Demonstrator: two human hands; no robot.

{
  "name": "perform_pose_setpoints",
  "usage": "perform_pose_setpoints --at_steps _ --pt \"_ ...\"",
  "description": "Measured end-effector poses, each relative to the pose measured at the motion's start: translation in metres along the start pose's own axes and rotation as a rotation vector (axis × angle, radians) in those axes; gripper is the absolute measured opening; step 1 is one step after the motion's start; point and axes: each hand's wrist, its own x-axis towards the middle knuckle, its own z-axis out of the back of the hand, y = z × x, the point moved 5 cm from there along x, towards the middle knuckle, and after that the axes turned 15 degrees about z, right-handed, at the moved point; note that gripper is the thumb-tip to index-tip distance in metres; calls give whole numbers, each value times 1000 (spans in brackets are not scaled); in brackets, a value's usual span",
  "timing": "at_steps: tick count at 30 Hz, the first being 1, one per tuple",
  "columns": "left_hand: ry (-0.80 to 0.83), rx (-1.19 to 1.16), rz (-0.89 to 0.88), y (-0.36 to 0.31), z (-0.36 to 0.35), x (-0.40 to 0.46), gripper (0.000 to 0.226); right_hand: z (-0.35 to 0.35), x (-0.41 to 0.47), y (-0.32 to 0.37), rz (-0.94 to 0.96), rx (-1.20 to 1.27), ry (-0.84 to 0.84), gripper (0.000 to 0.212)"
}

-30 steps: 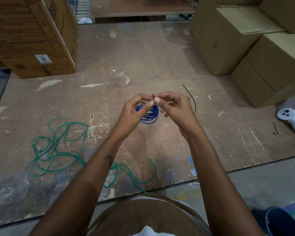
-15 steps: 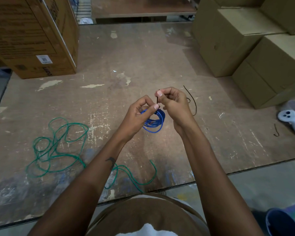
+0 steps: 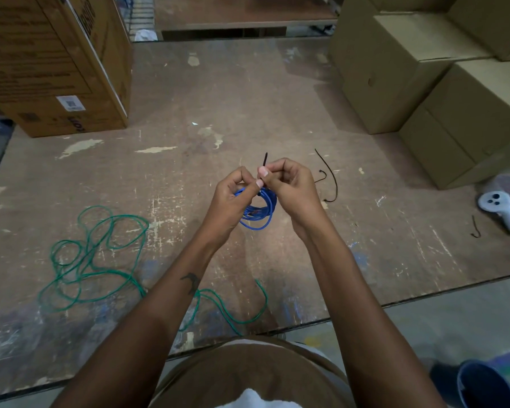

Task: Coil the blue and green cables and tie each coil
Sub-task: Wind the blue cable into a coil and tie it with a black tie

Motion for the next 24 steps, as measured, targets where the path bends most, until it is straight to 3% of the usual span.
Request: perform_pose_setpoints --at_steps 5,10,17,20,24 --pt "-60 -13 -23 -5 -4 3 36 -9 7 -3 25 61 -64 19" --pt "-25 -8 -26 0 0 9 26 -14 16 -13 22 51 -102 14" --pt "-13 -403 161 37 9 29 20 -4 42 -38 -23 -35 -84 11" --pt "22 -290 170 45 20 36 19 2 60 -56 -86 -34 -51 11" --pt "-53 -14 83 37 40 59 22 3 84 -67 -136 -160 236 18"
